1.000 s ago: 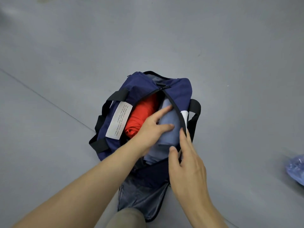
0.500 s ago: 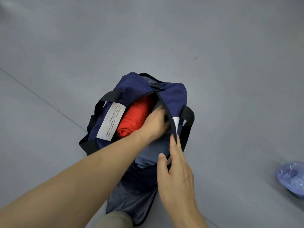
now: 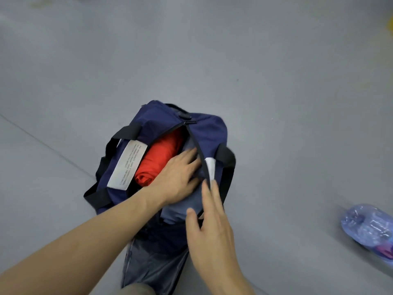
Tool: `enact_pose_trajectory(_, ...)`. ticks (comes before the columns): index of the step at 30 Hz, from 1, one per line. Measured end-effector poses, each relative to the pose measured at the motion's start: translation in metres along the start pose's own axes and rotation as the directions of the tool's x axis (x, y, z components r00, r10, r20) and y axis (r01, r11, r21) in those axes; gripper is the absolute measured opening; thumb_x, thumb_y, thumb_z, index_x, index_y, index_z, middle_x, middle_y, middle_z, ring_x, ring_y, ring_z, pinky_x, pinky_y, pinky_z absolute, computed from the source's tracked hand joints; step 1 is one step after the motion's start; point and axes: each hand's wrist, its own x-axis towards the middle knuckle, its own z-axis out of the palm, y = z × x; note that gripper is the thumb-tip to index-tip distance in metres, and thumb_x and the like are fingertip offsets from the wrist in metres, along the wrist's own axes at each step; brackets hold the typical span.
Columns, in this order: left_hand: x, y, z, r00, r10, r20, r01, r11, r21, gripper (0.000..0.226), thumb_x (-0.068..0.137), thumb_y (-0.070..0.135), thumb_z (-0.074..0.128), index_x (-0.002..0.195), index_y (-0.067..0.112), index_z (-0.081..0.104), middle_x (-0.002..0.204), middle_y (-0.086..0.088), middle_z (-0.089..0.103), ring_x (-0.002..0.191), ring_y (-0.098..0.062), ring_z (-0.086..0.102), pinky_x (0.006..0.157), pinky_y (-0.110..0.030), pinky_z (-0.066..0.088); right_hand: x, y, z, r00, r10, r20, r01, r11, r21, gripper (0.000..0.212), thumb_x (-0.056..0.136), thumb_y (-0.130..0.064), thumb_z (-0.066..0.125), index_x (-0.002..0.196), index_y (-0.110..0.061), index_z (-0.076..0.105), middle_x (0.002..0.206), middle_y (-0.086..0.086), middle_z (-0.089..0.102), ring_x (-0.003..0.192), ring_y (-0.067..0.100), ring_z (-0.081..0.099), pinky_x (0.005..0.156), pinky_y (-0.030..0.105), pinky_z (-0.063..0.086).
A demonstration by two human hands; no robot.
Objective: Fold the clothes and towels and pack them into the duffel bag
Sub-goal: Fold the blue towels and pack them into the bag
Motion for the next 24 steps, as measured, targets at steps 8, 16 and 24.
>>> enact_pose_trajectory(8,-0.065,0.062,-0.032,0.808,-0.507,-0.301,0.251,0.757,-0.603,0.052,0.099,0.003,0.052,0.140,0.034,0.053,0.139,0.019,0.056,0.130,-0.003,0.051,0.112,-0.039,0.042,-0.029,0.035,-0.075,0.971,-0.138,0.195,0.183,0.954,-0.237,0.056,0.105,-0.039,0.037,0.150,-0.060,0.011,0.162,-0.027,-0.013,0.150,0.004,0.014,0.114,0.020,0.022)
enact_pose_trajectory(16,-0.037,0.203,-0.010,0.994,-0.013,-0.108,-0.029,0.926,-0.375,0.043,0.093,0.033,0.049,0.134,0.029,0.059,0.140,0.014,0.055,0.136,-0.007,0.045,0.114,-0.018,0.028,-0.163,0.175,-0.231,0.968,0.244,0.052,-0.181,0.831,-0.525,0.062,0.104,-0.045,0.040,0.156,-0.046,0.006,0.166,-0.015,-0.004,0.153,0.010,0.010,0.119,0.026,0.020)
enact_pose_trajectory(24,-0.011,0.345,0.089,0.807,0.281,0.519,-0.132,0.943,-0.305,0.053,0.098,0.055,0.047,0.142,0.068,0.020,0.150,0.027,0.040,0.135,0.000,0.041,0.107,-0.018,0.033,-0.292,0.318,-0.271,0.770,0.547,-0.329,-0.634,0.715,-0.294,0.065,0.102,-0.042,0.048,0.158,-0.032,0.019,0.168,0.003,0.007,0.153,0.023,0.015,0.118,0.033,0.022)
